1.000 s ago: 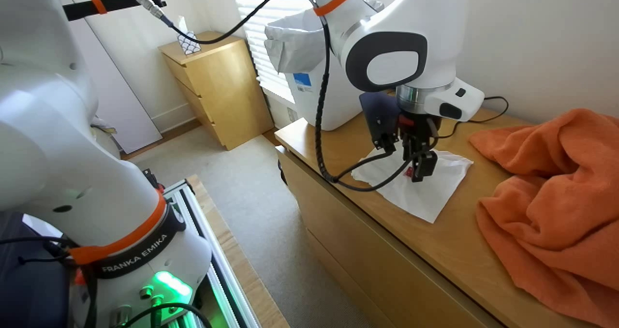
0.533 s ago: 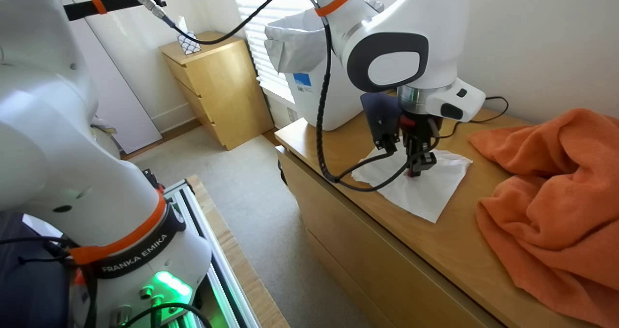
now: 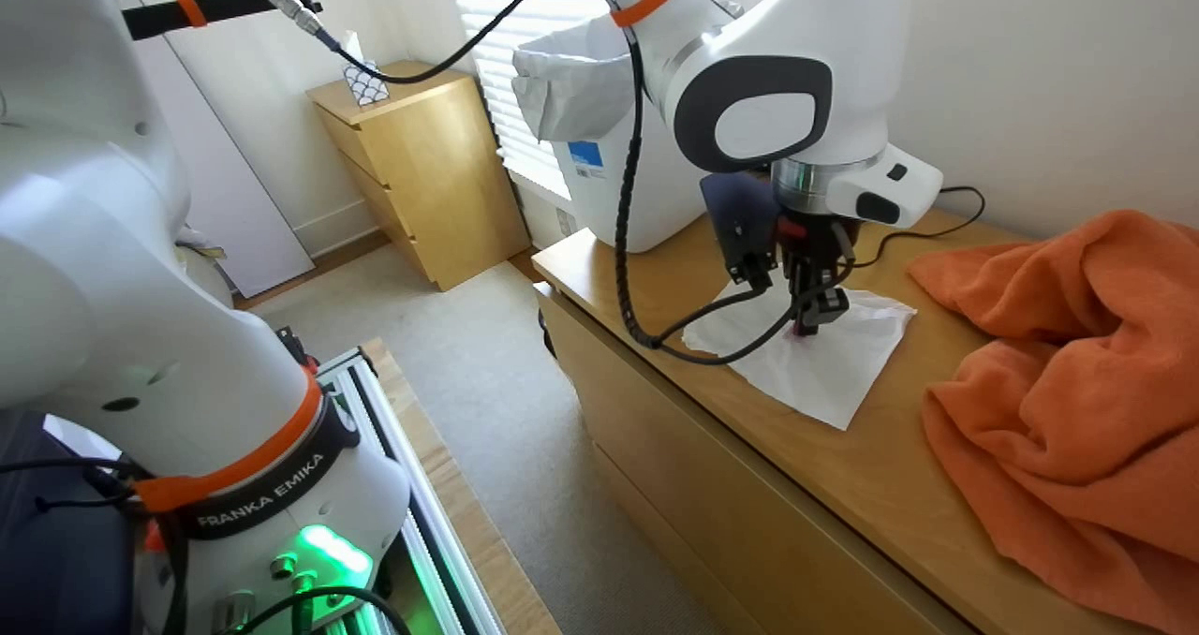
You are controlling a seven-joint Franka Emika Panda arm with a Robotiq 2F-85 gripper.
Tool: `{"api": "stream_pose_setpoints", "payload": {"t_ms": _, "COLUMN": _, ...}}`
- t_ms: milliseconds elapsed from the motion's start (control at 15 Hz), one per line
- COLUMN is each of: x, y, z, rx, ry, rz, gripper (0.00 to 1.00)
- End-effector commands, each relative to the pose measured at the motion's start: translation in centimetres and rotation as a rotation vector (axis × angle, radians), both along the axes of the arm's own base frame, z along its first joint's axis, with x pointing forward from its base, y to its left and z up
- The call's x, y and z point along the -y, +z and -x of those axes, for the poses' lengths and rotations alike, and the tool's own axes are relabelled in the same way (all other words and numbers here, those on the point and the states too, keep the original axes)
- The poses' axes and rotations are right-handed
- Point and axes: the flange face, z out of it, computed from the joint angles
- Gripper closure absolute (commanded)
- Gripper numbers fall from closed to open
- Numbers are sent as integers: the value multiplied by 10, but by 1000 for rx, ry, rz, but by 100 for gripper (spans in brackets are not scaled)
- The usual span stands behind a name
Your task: Unfold the small cloth then move the dice to the right
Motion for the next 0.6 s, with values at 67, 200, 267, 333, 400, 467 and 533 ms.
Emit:
{"api": "stream_pose_setpoints", "payload": {"t_ms": 67, "x": -6, "y": 33, "z": 6, "rx": 49, "ry": 5, "rz": 17, "gripper": 94}}
{"api": "stream_pose_setpoints", "payload": {"t_ms": 200, "x": -2, "y": 45, "z": 5, "rx": 74, "ry": 10, "rz": 36, "gripper": 94}}
{"api": "stream_pose_setpoints", "payload": {"t_ms": 267, "x": 3, "y": 50, "z": 4, "rx": 82, "ry": 6, "rz": 43, "gripper": 94}}
{"api": "stream_pose_setpoints", "payload": {"t_ms": 333, "x": 9, "y": 54, "z": 5, "rx": 90, "ry": -5, "rz": 48, "gripper": 94}}
{"api": "stream_pose_setpoints", "payload": {"t_ms": 400, "x": 15, "y": 57, "z": 6, "rx": 97, "ry": -13, "rz": 56, "gripper": 94}}
{"api": "stream_pose_setpoints", "payload": {"t_ms": 467, "x": 22, "y": 58, "z": 7, "rx": 103, "ry": -25, "rz": 62, "gripper": 94}}
{"api": "stream_pose_setpoints", "payload": {"t_ms": 533, "x": 30, "y": 59, "z": 8, "rx": 109, "ry": -32, "rz": 71, "gripper": 94}}
